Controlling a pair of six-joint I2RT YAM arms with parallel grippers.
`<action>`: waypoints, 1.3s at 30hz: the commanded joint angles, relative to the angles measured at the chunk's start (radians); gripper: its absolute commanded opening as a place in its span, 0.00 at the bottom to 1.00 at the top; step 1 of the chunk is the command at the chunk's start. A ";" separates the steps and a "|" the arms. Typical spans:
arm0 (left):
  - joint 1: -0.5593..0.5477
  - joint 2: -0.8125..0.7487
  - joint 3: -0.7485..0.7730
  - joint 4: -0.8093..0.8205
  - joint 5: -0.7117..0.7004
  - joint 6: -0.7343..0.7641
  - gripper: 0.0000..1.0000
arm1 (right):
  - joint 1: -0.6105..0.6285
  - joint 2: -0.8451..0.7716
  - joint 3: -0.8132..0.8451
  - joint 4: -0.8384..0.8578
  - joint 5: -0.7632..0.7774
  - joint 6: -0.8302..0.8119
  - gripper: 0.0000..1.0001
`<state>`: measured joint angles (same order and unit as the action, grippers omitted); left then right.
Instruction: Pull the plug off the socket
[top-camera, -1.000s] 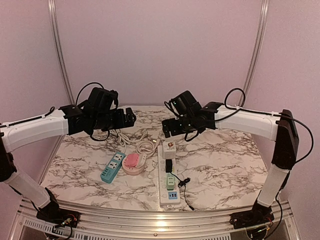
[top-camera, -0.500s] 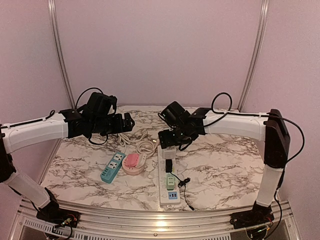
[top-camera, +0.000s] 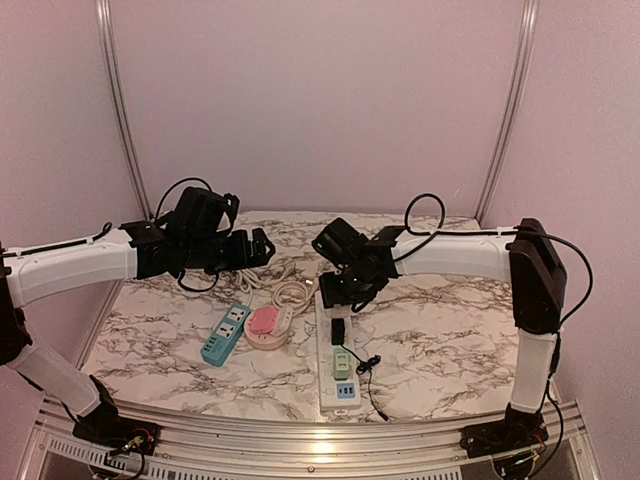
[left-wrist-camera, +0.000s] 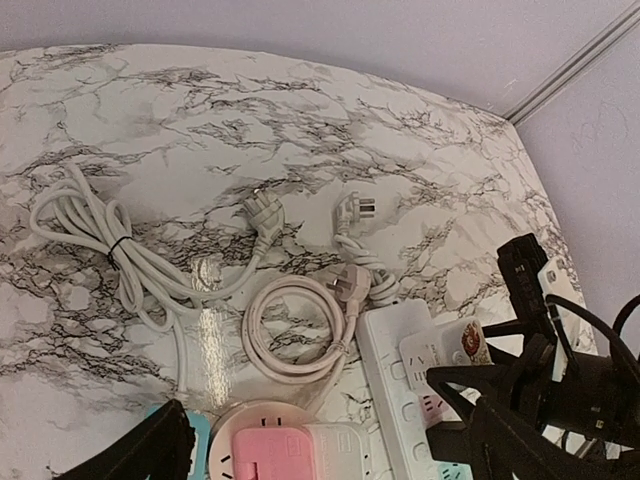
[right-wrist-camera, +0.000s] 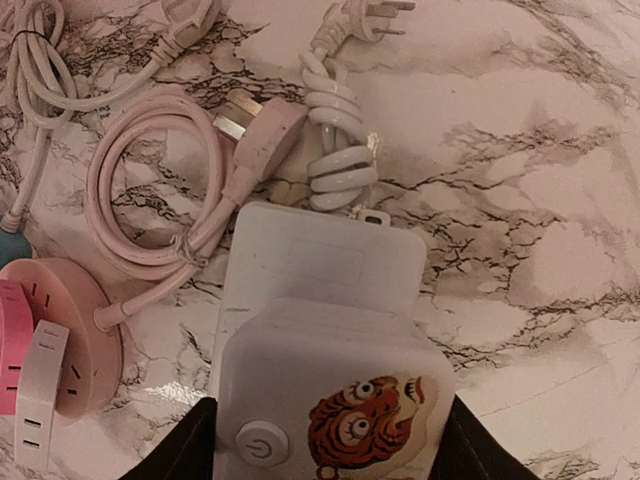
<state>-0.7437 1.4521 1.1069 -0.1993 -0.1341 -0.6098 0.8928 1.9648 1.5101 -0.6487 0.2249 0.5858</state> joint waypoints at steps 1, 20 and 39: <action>-0.018 0.008 -0.003 0.041 0.050 -0.008 0.99 | 0.006 0.015 0.025 -0.021 0.027 0.018 0.53; -0.093 0.175 0.049 0.146 0.207 -0.101 0.99 | -0.045 -0.070 -0.060 -0.049 0.159 -0.099 0.36; -0.093 0.309 0.133 0.190 0.295 -0.168 0.98 | -0.114 -0.179 -0.124 0.029 0.041 -0.136 0.80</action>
<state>-0.8352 1.7432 1.2148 -0.0219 0.1497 -0.7746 0.8059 1.8076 1.3430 -0.6361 0.2871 0.4564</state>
